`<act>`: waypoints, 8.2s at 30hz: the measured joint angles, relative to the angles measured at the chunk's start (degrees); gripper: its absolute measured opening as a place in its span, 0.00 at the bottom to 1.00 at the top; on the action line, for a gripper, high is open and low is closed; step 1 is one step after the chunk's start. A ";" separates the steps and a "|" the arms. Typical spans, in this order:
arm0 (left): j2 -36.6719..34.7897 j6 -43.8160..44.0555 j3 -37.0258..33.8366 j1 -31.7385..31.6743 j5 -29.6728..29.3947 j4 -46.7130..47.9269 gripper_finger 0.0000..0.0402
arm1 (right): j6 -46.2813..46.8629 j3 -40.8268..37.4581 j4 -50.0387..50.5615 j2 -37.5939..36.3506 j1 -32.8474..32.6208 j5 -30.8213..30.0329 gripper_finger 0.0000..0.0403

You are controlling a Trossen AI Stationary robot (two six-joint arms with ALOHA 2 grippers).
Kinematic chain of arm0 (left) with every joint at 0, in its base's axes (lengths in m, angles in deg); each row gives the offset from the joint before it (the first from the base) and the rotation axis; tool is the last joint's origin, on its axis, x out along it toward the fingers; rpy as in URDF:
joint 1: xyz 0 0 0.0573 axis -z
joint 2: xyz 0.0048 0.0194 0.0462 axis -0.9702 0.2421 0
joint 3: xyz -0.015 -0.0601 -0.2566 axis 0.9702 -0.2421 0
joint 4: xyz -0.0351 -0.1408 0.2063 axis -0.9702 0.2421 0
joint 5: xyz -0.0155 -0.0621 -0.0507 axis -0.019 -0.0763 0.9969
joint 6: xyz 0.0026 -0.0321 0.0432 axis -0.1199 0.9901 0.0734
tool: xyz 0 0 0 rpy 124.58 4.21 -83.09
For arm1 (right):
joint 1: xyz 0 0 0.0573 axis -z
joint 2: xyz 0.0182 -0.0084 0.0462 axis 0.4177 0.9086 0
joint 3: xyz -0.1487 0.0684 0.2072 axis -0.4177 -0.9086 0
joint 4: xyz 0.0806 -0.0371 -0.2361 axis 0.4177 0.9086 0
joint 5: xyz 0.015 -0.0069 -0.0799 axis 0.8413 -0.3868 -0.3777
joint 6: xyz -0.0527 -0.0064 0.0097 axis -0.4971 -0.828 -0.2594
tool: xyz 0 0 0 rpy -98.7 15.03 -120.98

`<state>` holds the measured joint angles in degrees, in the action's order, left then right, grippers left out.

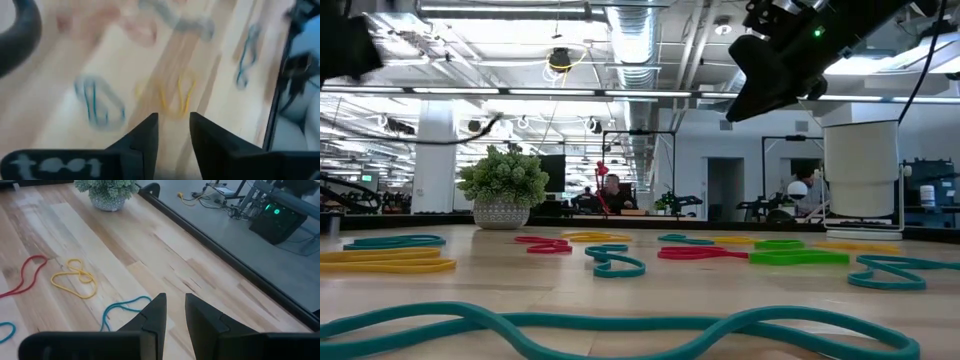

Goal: Pick and place items into bin
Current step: Put red rubber band into the black bin

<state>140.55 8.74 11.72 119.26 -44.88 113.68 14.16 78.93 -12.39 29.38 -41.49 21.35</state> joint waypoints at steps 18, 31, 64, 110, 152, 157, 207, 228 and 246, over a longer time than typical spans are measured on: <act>13.98 -32.71 1.83 -24.21 -5.03 -15.85 0.23 | -0.06 0.00 -0.83 -0.02 0.00 0.88 0.16; 29.02 -39.06 1.83 -31.08 8.78 -21.23 0.23 | -0.04 0.00 -0.83 -0.04 0.00 1.33 0.16; 35.19 -45.21 2.00 -34.43 12.85 -24.47 0.23 | 0.00 -0.07 -0.40 -0.04 -0.04 1.51 0.16; 28.28 -22.15 47.33 -21.90 13.65 49.34 0.00 | 0.02 0.02 -0.56 -0.04 0.00 1.38 0.16; 5.25 32.97 11.62 16.80 17.14 34.80 0.00 | 0.04 0.02 -0.45 -0.04 -0.03 1.49 0.16; 5.48 32.93 5.46 15.72 17.15 31.44 0.00 | 0.04 0.00 -0.47 -0.04 0.40 1.49 0.16; 10.01 18.51 -1.16 6.86 13.05 11.40 0.19 | 0.07 -0.02 -0.88 -0.04 0.46 3.45 0.16; 9.99 -5.47 12.62 4.93 -36.93 11.37 0.10 | -9.50 -0.02 -4.20 -0.04 -0.86 37.15 0.16; 10.02 -7.46 12.62 -10.92 -37.63 10.93 0.10 | -7.93 -0.02 -2.55 -0.02 -6.41 38.75 0.16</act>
<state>150.56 1.27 24.35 108.33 -82.51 124.62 6.23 78.91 -14.94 29.36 -47.90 60.10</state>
